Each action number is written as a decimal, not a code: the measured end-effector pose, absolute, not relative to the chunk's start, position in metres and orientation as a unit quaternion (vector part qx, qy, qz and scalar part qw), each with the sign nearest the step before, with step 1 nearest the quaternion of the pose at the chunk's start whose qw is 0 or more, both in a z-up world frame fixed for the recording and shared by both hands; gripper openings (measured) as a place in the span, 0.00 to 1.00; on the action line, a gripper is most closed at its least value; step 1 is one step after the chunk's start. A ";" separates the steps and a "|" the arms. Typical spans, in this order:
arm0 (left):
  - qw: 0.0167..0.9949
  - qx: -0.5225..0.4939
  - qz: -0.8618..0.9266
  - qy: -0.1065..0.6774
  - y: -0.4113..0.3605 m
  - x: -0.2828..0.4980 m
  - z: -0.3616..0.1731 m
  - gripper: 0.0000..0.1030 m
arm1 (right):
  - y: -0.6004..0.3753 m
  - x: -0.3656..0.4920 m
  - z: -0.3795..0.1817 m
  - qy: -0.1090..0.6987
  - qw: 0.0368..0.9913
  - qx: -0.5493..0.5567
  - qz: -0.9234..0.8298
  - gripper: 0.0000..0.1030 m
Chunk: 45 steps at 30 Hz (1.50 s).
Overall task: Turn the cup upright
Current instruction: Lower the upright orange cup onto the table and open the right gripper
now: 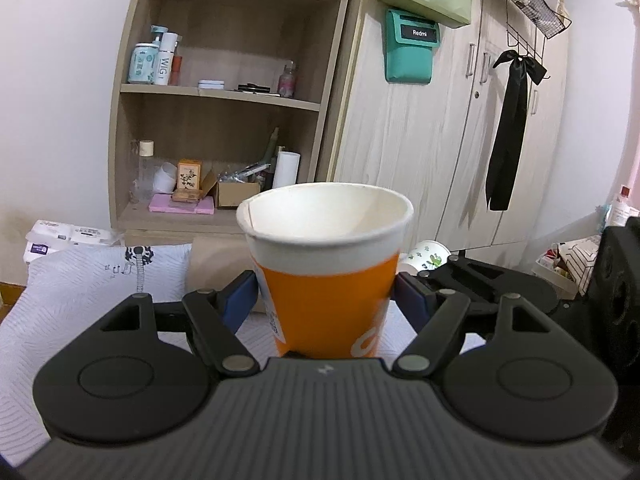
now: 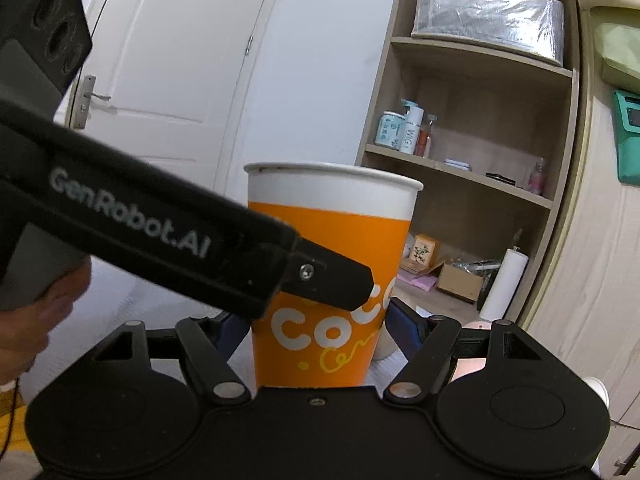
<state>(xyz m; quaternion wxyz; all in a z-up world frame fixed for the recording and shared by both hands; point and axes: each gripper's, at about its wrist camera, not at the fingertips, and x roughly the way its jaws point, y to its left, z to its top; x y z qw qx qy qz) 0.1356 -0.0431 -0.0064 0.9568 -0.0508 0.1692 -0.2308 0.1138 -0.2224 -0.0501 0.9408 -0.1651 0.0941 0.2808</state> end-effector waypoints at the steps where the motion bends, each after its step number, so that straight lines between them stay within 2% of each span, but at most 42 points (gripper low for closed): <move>1: 0.957 -0.049 -0.233 0.169 -0.045 0.137 -0.009 0.72 | -0.223 0.118 -0.053 0.098 0.941 -0.165 0.279 0.76; 16: 0.949 -0.046 -0.237 0.201 -0.054 0.163 -0.028 0.72 | -0.233 0.152 -0.070 0.152 0.937 -0.118 0.291 0.75; 26: 0.949 -0.046 -0.238 0.200 -0.054 0.149 -0.026 0.73 | -0.236 0.140 -0.073 0.145 0.937 -0.116 0.297 0.76; 28: 0.946 -0.054 -0.244 0.205 -0.052 0.148 -0.026 0.73 | -0.235 0.137 -0.074 0.143 0.937 -0.114 0.296 0.81; 33: 0.944 -0.057 -0.247 0.213 -0.052 0.146 -0.025 0.73 | -0.233 0.140 -0.072 0.151 0.940 -0.117 0.281 0.84; 36: 0.942 -0.064 -0.247 0.217 -0.051 0.145 -0.026 0.74 | -0.233 0.138 -0.071 0.153 0.944 -0.116 0.270 0.89; 45: 0.938 -0.085 -0.253 0.221 -0.047 0.138 -0.023 0.75 | -0.242 0.131 -0.072 0.172 0.947 -0.103 0.250 0.89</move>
